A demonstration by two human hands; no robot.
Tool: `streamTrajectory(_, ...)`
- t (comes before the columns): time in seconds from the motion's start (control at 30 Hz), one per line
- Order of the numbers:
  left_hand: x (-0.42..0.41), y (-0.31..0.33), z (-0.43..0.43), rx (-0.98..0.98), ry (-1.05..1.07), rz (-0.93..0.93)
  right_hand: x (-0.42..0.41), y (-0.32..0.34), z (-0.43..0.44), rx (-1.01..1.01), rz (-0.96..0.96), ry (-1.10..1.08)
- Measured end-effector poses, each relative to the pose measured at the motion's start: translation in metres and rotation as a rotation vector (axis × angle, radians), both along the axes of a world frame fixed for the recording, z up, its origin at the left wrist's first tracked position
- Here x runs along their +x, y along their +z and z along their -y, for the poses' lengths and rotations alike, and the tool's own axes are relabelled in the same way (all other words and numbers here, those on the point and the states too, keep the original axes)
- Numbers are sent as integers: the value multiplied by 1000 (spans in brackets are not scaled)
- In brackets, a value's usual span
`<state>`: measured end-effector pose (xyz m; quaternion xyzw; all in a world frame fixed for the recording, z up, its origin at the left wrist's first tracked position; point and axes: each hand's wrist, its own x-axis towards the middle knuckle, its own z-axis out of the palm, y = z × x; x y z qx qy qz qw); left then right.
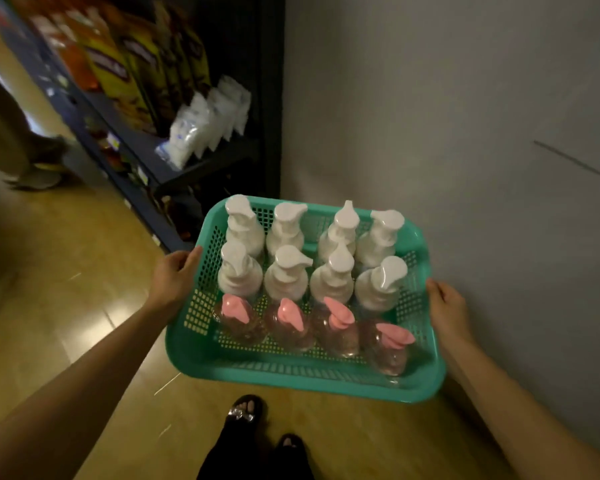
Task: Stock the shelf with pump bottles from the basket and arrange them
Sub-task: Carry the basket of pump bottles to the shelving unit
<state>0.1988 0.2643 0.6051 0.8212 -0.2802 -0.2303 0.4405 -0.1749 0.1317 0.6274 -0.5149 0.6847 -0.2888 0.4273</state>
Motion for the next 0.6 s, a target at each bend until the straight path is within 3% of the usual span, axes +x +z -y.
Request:
streamTrajectory(0.3,49,38,-180,1,420,-82,143,27,-31,-45,-49,444)
streamTrajectory(0.6,100,54,-376,29,895,-46,338,28,-131,-39,-51,908)
